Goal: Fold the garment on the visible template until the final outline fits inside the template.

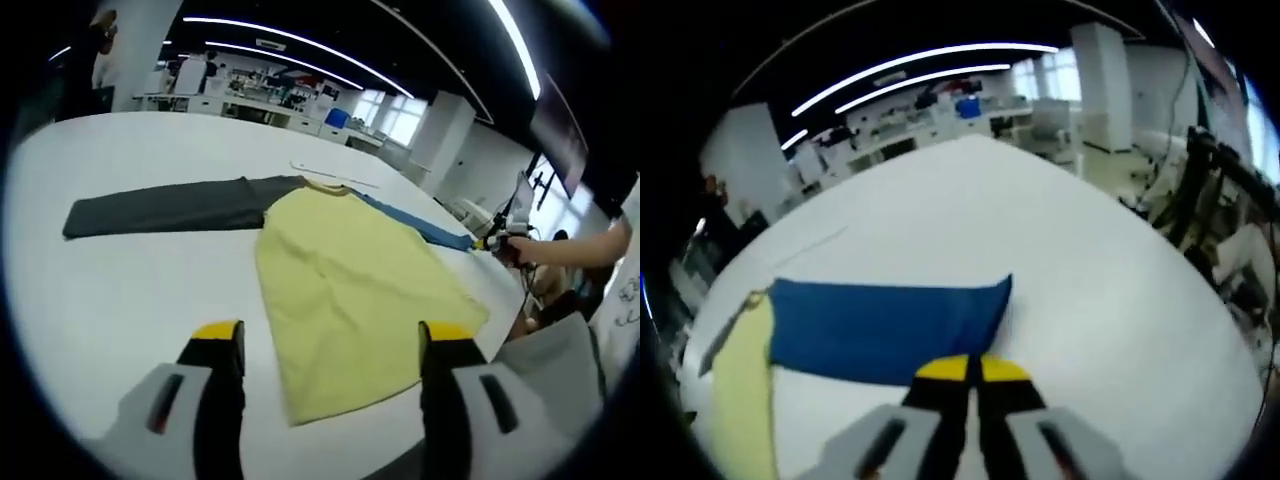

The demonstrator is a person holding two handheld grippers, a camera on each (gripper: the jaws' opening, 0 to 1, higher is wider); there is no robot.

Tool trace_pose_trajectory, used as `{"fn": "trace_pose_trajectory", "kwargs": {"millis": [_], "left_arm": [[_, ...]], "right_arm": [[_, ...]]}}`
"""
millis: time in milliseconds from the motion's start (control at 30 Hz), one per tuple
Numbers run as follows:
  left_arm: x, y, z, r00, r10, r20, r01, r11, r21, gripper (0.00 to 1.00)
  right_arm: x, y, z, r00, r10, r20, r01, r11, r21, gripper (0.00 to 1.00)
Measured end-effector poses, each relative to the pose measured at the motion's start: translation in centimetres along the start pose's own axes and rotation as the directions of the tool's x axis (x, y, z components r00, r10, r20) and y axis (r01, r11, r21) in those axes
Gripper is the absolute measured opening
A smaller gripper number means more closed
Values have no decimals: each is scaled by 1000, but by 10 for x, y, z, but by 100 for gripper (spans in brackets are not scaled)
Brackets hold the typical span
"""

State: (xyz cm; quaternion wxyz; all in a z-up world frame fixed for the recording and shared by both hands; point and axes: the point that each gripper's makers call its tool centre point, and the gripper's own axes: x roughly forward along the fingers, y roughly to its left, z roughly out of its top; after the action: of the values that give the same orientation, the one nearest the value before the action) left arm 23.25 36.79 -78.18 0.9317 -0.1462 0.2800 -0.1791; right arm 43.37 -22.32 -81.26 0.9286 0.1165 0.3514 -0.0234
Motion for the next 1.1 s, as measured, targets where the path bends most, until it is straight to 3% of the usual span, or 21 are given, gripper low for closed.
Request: {"fn": "trace_pose_trajectory", "kwargs": {"millis": [200, 400, 533, 667, 800, 1100], "left_arm": [[0, -3, 4, 1000, -12, 19, 12, 1000, 2, 68], [1, -5, 8, 999, -25, 32, 24, 1000, 17, 68], [1, -7, 11, 998, -31, 49, 30, 999, 15, 67], [0, -9, 14, 998, -29, 62, 27, 999, 22, 67], [0, -8, 16, 997, -30, 74, 28, 999, 28, 68], [-2, -2, 22, 994, -29, 101, 27, 1000, 15, 68]], "right_arm": [[-18, 35, 30, 994, 78, 77, -76, 997, -33, 0], [-17, 70, 52, 980, 169, 105, -164, 985, -56, 0], [-24, 122, 56, 960, 259, 103, -247, 963, -111, 0], [-5, 156, 65, 941, 328, 85, -314, 939, -140, 0], [-8, 210, 56, 914, 402, 64, -386, 906, -171, 0], [7, 299, 50, 861, 509, -3, -496, 838, -229, 0]]}}
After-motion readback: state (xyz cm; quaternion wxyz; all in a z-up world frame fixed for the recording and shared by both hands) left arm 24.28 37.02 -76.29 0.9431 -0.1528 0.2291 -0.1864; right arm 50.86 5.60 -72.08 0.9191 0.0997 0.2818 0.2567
